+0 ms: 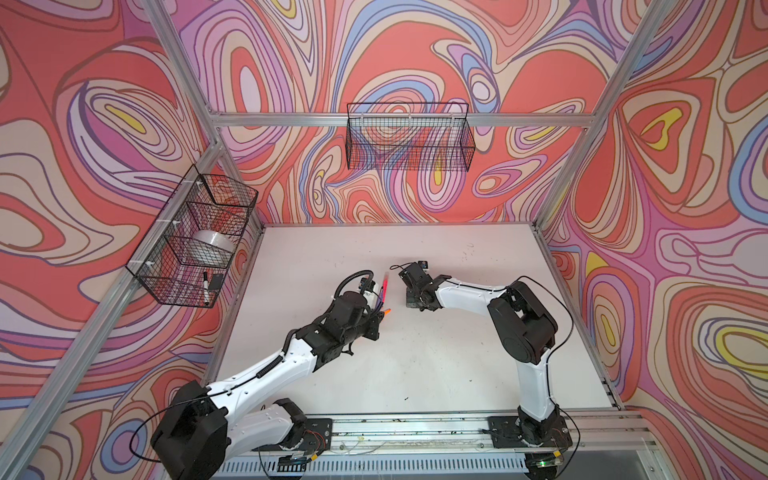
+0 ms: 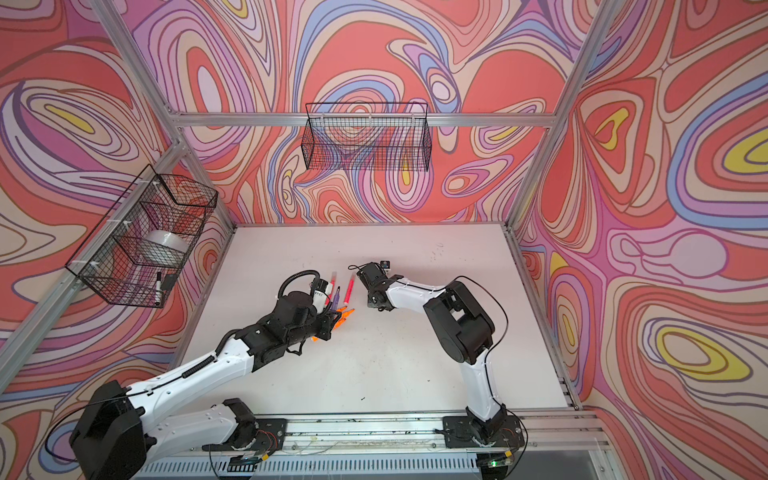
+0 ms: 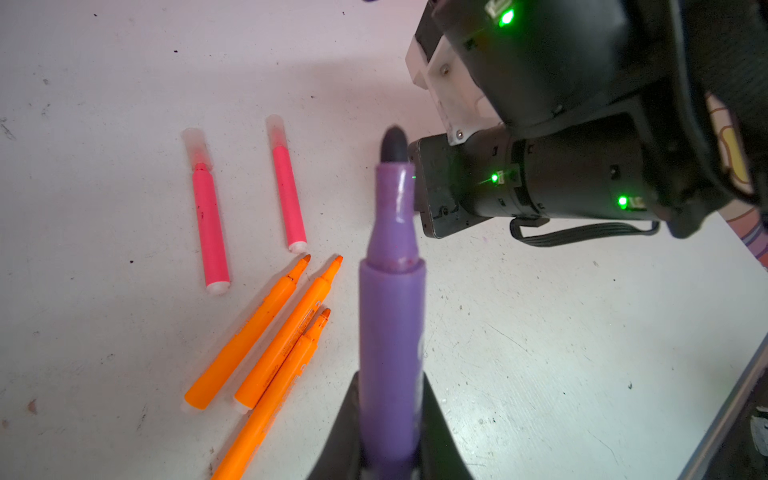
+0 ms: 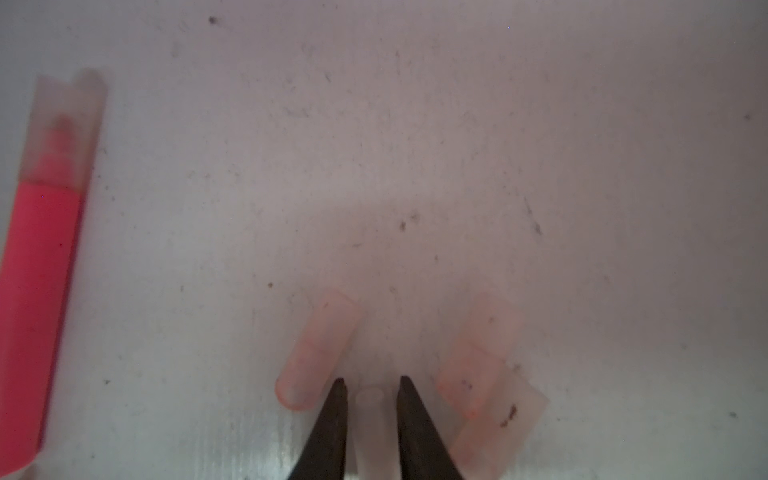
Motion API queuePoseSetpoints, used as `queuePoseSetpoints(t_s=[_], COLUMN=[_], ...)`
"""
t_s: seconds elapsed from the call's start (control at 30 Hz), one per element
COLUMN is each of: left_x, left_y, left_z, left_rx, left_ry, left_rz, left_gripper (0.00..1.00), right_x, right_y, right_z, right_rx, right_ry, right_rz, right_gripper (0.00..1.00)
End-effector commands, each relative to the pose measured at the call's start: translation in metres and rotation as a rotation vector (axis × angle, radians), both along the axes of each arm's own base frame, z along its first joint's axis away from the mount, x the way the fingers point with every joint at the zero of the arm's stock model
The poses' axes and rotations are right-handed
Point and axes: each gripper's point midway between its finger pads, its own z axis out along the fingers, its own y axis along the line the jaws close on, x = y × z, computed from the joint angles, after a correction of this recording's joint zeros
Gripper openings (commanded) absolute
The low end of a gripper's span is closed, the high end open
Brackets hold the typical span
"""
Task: Insert the pens into the pen caps
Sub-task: 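Close the right gripper on a translucent cap and lift it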
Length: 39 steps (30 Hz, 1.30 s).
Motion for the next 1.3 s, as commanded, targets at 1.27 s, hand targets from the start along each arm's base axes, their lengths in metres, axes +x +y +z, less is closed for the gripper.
queuePoseSetpoints(t_s=[1.27], left_x=[-0.042], left_y=[-0.035], left_z=[-0.009], left_rx=[-0.261], left_ry=[0.046], left_rz=[-0.115], left_gripper=[0.0], right_x=[-0.046], right_y=[-0.008], right_z=[0.14], right_rx=[0.467], right_ry=[-0.374], right_rz=[0.002], right_gripper=[0.04])
